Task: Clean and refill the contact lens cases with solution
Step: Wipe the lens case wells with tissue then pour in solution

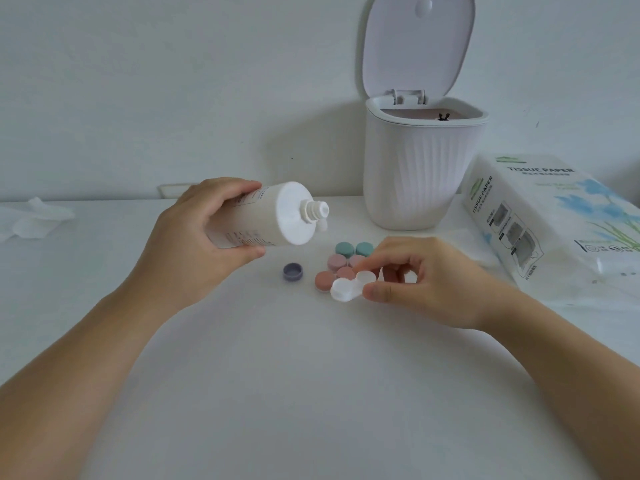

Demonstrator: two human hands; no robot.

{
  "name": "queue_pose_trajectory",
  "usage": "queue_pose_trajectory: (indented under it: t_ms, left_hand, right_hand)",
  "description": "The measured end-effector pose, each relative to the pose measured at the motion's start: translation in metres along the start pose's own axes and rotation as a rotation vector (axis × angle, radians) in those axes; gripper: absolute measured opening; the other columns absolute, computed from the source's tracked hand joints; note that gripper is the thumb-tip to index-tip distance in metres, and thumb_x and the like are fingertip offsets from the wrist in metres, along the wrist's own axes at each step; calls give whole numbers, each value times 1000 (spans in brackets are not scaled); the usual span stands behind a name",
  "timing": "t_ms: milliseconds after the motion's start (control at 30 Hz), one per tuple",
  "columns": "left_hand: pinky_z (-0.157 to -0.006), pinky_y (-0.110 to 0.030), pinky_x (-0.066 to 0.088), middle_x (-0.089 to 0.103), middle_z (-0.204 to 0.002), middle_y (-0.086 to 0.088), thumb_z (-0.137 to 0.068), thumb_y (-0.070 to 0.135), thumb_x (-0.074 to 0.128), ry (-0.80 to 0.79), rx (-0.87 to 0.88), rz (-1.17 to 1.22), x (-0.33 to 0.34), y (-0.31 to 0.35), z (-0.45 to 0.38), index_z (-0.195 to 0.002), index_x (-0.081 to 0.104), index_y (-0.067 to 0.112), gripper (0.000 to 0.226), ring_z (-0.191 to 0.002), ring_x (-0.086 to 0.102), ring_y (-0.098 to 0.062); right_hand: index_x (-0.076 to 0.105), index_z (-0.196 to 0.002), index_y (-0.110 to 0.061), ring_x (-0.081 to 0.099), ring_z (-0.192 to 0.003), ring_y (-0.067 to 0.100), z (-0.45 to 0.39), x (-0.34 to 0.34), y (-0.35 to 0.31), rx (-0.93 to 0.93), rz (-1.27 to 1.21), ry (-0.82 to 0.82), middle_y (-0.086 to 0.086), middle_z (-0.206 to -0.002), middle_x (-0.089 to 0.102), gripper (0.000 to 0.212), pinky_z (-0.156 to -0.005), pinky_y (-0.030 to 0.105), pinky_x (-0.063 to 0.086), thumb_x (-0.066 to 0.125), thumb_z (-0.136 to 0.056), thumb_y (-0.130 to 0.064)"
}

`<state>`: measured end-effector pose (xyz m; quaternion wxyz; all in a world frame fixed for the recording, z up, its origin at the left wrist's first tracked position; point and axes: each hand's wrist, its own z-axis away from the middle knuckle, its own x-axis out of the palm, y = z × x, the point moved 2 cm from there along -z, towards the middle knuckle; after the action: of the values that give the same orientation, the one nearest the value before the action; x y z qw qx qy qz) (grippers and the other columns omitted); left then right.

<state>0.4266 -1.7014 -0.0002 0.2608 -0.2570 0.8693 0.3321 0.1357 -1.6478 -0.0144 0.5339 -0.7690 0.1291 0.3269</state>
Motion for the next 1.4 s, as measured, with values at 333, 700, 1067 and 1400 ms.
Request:
queue_pose_trajectory:
  t_ms: [333,700,1067,1400]
  left_hand:
    - [-92,0,33,60,-121,29,-66,16,93,-34,-24,62,-1,1,1,-129,60,31,73,-112,51,14]
    - [-93,-1,34,60,-120,30,-66,16,93,-35,-37,85,-2,1,1,-128,60,33,73,-113,51,14]
    - [-94,-2,33,60,-120,25,-66,14,92,-51,-22,88,-2,3,1,-129,60,32,73,-111,50,16]
    - [-99,-7,35,60,-121,24,-65,15,93,-66,-21,72,-2,4,0,-131,60,31,75,-116,54,1]
  right_hand:
    - [78,-102,-33,53,-71,8,0,7,3,39,243,-62,-9,-92,64,23,-66,15,39,83,-80,-30]
    - [63,-86,-34,47,-72,10,-1,8,1,29,265,29,-9,-82,52,22,-65,15,38,82,-78,-28]
    - [68,-77,-27,50,-69,14,-3,19,-2,-42,322,9,-7,-74,52,27,-62,20,38,69,-82,-54]
    - [64,-98,-38,46,-104,-23,-3,40,-10,-38,425,-1,-52,-108,48,59,-82,19,42,62,-61,-84]
